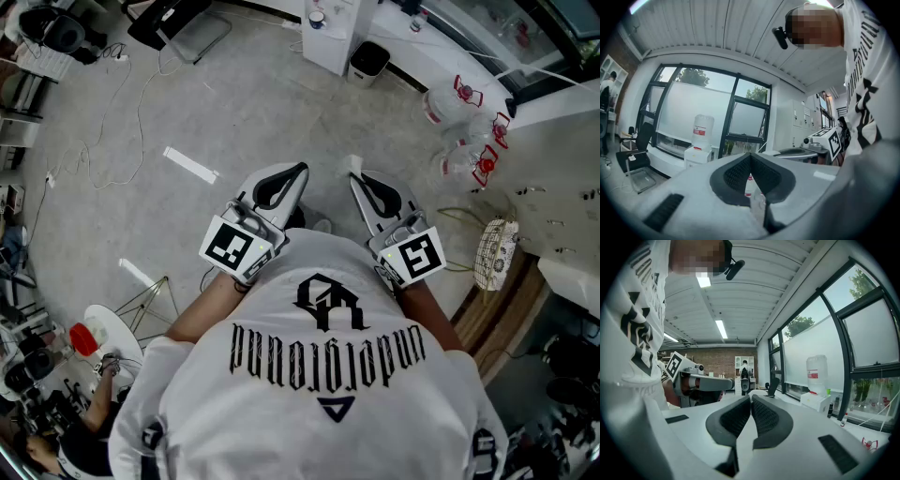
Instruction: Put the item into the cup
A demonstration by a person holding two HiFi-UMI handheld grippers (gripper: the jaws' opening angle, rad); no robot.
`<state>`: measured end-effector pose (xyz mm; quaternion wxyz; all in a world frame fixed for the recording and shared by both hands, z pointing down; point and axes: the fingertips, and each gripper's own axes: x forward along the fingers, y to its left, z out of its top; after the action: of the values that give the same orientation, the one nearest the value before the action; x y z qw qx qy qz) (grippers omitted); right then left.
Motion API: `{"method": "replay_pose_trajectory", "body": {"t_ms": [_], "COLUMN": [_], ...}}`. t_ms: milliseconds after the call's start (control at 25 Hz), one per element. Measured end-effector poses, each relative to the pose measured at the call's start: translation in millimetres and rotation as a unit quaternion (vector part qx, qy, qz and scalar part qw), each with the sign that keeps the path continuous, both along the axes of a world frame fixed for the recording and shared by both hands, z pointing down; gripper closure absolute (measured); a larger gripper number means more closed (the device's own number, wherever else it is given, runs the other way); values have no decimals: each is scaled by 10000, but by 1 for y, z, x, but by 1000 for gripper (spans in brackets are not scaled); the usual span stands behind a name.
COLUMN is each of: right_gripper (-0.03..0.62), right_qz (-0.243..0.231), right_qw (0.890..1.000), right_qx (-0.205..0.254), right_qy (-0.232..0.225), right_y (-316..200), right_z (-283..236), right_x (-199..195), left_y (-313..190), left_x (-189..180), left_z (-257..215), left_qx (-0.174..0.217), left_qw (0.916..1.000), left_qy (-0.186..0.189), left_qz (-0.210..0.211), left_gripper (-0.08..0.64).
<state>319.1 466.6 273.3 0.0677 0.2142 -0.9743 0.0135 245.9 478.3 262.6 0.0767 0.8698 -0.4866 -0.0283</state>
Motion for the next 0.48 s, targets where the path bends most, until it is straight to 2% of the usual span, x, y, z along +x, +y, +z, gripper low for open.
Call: {"method": "replay_pose_trajectory", "body": {"t_ms": [280, 480], "right_gripper": [571, 569], "right_qz": [13, 41], "right_qw": [10000, 9999], "right_qx": [17, 63], "right_qy": [50, 87], "right_y": [-26, -53], "right_z": [0, 1], "right_x": [-12, -35], "left_y": [-26, -53], "left_x": [-19, -45], "left_z": [1, 5], "left_qx": [4, -61], "left_qw": [10000, 9999], "left_qy": [32, 95], "left_qz": [-57, -72], "left_gripper": [548, 548]}}
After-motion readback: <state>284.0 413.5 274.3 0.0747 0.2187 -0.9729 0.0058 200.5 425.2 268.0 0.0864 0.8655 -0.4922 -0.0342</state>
